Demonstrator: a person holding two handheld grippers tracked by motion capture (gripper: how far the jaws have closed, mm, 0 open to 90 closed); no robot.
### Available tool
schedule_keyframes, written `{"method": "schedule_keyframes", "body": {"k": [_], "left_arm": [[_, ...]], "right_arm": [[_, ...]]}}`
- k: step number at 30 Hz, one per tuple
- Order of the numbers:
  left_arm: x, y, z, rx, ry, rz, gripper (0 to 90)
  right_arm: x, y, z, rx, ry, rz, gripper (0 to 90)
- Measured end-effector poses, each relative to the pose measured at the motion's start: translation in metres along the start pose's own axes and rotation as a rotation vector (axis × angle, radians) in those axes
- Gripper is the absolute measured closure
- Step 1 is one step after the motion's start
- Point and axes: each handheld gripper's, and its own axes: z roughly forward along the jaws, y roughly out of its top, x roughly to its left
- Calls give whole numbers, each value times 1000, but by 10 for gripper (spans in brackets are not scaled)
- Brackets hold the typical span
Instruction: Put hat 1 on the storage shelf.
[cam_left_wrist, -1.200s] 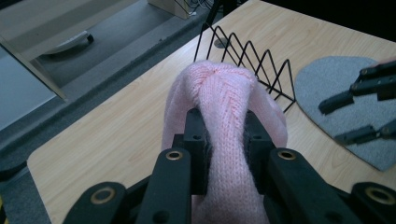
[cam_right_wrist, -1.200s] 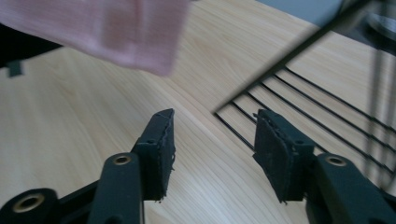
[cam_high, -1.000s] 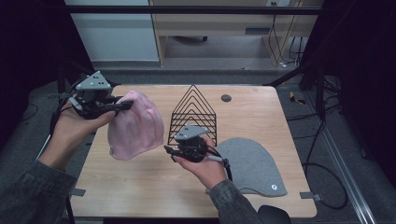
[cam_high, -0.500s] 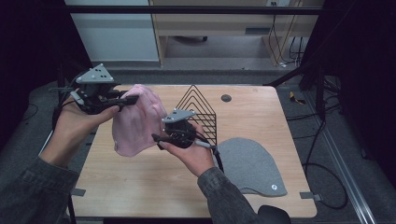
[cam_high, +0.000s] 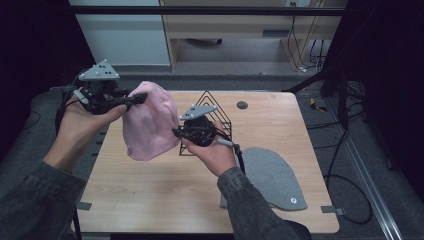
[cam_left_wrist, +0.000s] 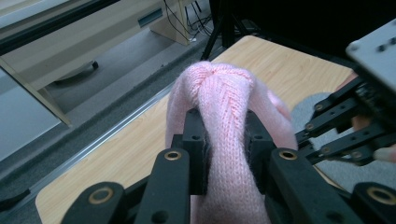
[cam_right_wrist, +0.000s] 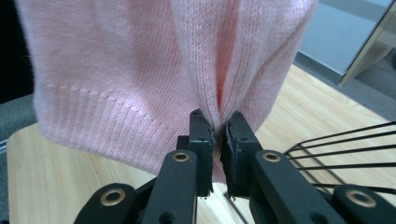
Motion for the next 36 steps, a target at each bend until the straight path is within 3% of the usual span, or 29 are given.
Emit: {"method": "schedule_keyframes", "body": {"k": [12, 27, 36], "left_arm": [[6, 27, 19, -58, -21, -7, 748], [16, 58, 51, -110, -42, -28, 748], [16, 67, 71, -108, -45, -8, 748]], "right_arm": [[-26, 17, -41, 1, -11, -40, 839], [-73, 28, -57, -26, -56, -13, 838], [-95, 25, -59, -22, -71, 29, 839]]}}
